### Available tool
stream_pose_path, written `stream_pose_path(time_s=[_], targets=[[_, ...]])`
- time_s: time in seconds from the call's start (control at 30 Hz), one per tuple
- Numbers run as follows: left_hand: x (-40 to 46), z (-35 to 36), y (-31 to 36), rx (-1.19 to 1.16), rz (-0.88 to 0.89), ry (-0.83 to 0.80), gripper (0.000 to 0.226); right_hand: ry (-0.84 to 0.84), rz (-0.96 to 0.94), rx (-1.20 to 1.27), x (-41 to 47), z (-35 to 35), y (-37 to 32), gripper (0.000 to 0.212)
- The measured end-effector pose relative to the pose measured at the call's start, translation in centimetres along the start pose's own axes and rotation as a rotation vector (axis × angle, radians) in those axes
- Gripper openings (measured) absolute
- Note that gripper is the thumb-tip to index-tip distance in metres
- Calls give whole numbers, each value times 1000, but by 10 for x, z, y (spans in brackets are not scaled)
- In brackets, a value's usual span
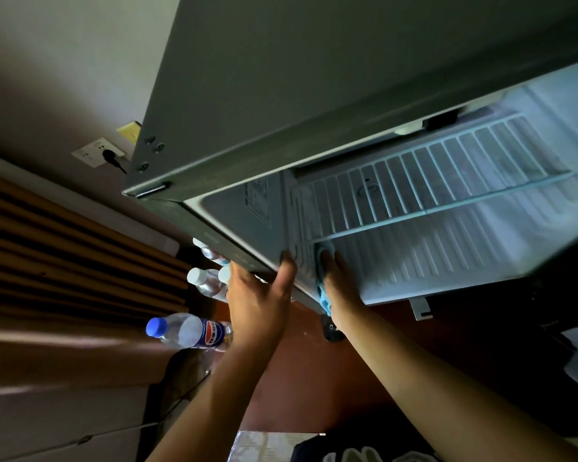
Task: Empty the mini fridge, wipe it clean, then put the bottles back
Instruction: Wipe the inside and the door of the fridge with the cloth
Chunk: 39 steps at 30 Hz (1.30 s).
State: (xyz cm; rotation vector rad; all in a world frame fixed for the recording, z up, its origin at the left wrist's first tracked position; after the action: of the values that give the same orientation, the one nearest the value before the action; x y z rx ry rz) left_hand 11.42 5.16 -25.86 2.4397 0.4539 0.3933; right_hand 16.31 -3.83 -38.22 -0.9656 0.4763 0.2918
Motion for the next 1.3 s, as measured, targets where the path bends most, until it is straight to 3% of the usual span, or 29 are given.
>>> stream_pose_path(time_s=[0.13,0.3,0.43,0.67,0.93,1.03,1.17,1.3], targets=[[-1,-1,3,-12,13,1,17,4,-82,31,-1,6,-21,30],[-1,1,0,68,49,-37,17,-142,-232,-45,-9,24,-40,29],[-1,0,1,27,48,-30,12,-253,-211,-109,-8,22,-33,43],[-4,1,-1,-60,20,40,21,-159,-70,-154,3,6,-13,43],[-4,0,3,-86,25,54,16,-31,-186,-100,1,9,-25,30],[-4,2,-2,-106,8,67,25,-84,-244,-106,-2,21,-29,31],[-2,1,0,-83,80,28,11,-142,-250,-154,-1,21,-24,38],[-2,0,3,-89,79,42,15,-126,-186,-229,5,14,-13,42]])
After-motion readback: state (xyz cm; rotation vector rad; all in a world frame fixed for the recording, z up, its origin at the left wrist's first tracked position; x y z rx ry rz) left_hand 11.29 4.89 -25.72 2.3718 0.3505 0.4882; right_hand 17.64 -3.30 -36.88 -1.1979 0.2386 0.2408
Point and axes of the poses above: each hand's wrist, its own x-axis towards the middle knuckle, its own z-axis out of the palm, y = z × x, the point moved 2 cm from there along x, towards the middle knuckle, and after that the axes turned 9 degrees about x, right-handed, at the moved point
